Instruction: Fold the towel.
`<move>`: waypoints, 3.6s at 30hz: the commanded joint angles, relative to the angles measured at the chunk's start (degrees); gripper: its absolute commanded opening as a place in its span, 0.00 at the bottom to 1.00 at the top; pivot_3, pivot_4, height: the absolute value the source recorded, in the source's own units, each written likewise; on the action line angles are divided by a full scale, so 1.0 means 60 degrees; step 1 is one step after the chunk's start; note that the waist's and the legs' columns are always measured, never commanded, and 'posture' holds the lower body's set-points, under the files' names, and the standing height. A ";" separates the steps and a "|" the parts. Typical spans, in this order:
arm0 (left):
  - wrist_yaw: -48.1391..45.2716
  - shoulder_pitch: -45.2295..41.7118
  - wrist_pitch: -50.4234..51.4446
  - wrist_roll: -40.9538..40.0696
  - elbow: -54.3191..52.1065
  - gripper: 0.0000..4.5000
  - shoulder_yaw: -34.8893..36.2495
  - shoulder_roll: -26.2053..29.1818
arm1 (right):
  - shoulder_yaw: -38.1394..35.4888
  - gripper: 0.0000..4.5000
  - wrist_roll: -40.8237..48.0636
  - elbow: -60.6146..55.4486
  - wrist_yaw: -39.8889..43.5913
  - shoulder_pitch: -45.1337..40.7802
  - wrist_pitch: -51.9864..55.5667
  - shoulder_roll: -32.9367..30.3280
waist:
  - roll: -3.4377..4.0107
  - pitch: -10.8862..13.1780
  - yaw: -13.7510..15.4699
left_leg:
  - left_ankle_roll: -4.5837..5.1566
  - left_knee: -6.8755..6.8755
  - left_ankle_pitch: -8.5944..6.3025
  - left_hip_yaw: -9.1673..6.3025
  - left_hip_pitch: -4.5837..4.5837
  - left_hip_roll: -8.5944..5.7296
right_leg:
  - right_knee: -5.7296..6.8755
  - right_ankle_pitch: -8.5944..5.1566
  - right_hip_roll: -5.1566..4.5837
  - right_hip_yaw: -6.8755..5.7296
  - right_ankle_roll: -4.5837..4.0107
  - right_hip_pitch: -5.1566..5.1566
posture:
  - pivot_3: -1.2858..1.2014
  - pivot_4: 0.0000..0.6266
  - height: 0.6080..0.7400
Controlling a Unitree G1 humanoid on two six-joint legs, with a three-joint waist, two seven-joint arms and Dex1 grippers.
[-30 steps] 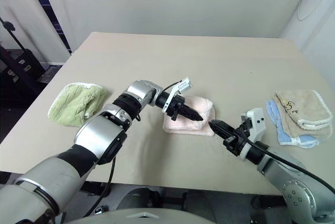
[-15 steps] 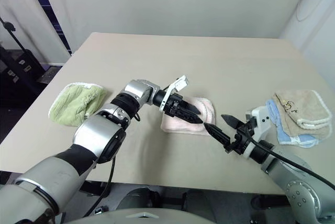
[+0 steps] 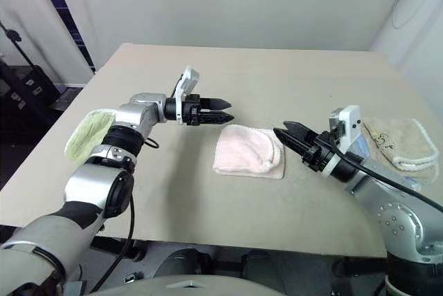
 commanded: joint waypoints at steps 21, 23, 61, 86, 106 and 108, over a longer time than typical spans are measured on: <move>0.1906 0.1106 -0.2750 0.0981 0.2096 0.00 -0.0967 -0.2139 | 0.3278 0.00 -0.4073 0.7728 0.1724 -0.2515 -0.2340 0.1926 | -0.0010 -0.0031 -0.0089 | 0.0011 0.0078 -0.0023 0.0000 0.0021 -0.0005 | 0.0047 0.0033 -0.0016 0.0000 0.0030 0.0031 | 0.52 0.00 1.00; 0.1735 0.0978 -0.2496 0.0862 0.2208 0.00 -0.0823 -0.2143 | 0.3222 0.00 -0.4059 0.7553 0.1924 -0.2481 -0.2323 0.1868 | -0.0009 -0.0033 -0.0086 | -0.0005 0.0080 -0.0033 -0.0001 0.0037 -0.0005 | 0.0050 0.0041 -0.0017 -0.0001 0.0009 0.0040 | 0.52 0.00 1.00; 0.4764 0.0748 0.9628 -0.1704 -0.0776 1.00 0.0578 0.0152 | -0.0326 0.99 0.0518 0.1858 0.0583 -0.0574 0.1822 0.0349 | 0.0003 -0.0026 -0.0077 | -0.0014 0.0067 -0.0031 -0.0001 -0.0005 -0.0007 | 0.0050 0.0052 -0.0029 0.0003 -0.0012 -0.0011 | 0.52 0.00 1.00; 0.5042 -0.0310 0.8199 -0.1848 0.2100 1.00 0.1285 -0.2423 | -0.0769 0.99 0.0622 0.1502 -0.0260 0.0188 0.1580 0.0252 | 0.0049 -0.0055 0.0481 | 0.0015 0.0066 -0.0050 0.0000 -0.0019 -0.0045 | -0.0096 0.0055 -0.0071 0.0006 -0.0011 0.0048 | 0.52 0.00 1.00; 0.5741 -0.0684 0.5997 -0.1407 0.3272 0.30 0.1886 -0.3438 | -0.1195 1.00 0.0849 0.1243 -0.0851 0.0586 0.1547 0.0453 | 0.0047 -0.0051 0.0432 | 0.0027 0.0064 -0.0055 -0.0001 -0.0022 -0.0043 | -0.0102 0.0077 -0.0069 0.0004 0.0052 0.0045 | 0.52 0.00 1.00; 0.5756 -0.0636 0.5843 -0.1344 0.3251 0.15 0.1854 -0.3421 | -0.1187 1.00 0.0868 0.1222 -0.0892 0.0608 0.1528 0.0494 | 0.0048 -0.0051 0.0418 | 0.0027 0.0064 -0.0055 0.0000 -0.0022 -0.0044 | -0.0103 0.0077 -0.0069 0.0003 0.0052 0.0043 | 0.52 0.00 1.00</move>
